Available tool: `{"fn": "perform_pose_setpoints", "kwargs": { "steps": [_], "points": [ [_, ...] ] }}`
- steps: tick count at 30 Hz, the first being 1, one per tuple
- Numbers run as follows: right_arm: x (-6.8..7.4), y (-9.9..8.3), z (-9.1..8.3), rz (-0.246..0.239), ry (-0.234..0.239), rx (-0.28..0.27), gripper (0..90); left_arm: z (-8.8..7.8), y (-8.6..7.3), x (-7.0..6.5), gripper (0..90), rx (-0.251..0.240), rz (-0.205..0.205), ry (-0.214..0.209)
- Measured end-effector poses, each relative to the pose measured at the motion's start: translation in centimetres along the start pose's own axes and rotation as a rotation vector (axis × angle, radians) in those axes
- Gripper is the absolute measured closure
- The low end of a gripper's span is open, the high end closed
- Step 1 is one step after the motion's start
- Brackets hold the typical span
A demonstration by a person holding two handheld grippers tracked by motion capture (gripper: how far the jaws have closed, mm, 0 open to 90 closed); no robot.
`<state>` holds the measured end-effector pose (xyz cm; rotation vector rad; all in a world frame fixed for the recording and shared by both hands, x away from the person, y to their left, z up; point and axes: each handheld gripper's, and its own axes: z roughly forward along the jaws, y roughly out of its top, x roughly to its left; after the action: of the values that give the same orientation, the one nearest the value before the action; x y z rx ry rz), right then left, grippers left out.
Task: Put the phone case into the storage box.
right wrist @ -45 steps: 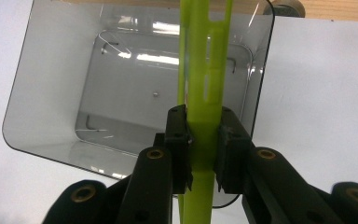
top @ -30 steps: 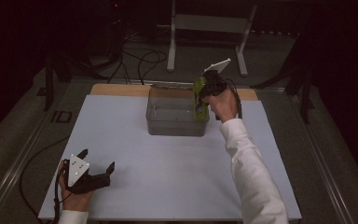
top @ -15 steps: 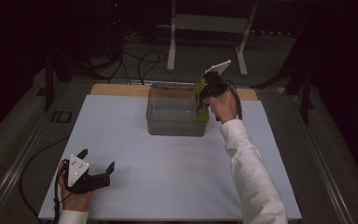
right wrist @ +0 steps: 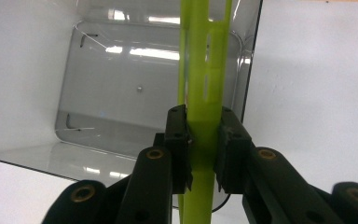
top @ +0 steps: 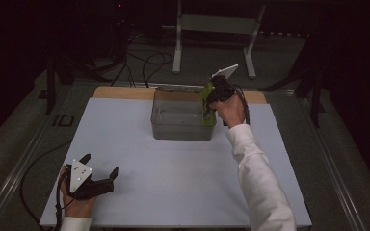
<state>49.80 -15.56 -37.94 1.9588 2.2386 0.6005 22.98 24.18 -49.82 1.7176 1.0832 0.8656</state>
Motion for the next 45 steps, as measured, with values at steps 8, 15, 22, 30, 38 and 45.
{"fn": "perform_pose_setpoints", "kwargs": {
  "steps": [8,15,22,30,38,45],
  "points": [
    [-0.1,-0.1,0.4,0.013,0.002,0.002,77.6,0.0,0.0,0.0,0.0,0.001,0.002,0.000],
    [-0.3,-0.1,0.5,0.019,0.004,0.000,77.5,0.0,0.0,0.0,0.0,0.001,0.002,0.000],
    [-0.3,-0.1,0.8,0.021,0.000,-0.001,77.4,0.0,0.0,0.0,0.0,0.002,0.001,0.000],
    [-0.2,-0.1,1.3,0.021,-0.001,0.001,77.4,0.0,0.0,0.0,0.0,0.002,0.001,0.000],
    [-0.2,0.0,1.6,0.032,0.001,0.003,77.4,0.0,0.0,0.0,0.0,0.001,0.001,0.001],
    [-0.2,-0.1,2.0,0.030,-0.009,0.011,77.4,0.0,0.0,0.0,0.0,-0.001,-0.001,0.002]
  ]
}}
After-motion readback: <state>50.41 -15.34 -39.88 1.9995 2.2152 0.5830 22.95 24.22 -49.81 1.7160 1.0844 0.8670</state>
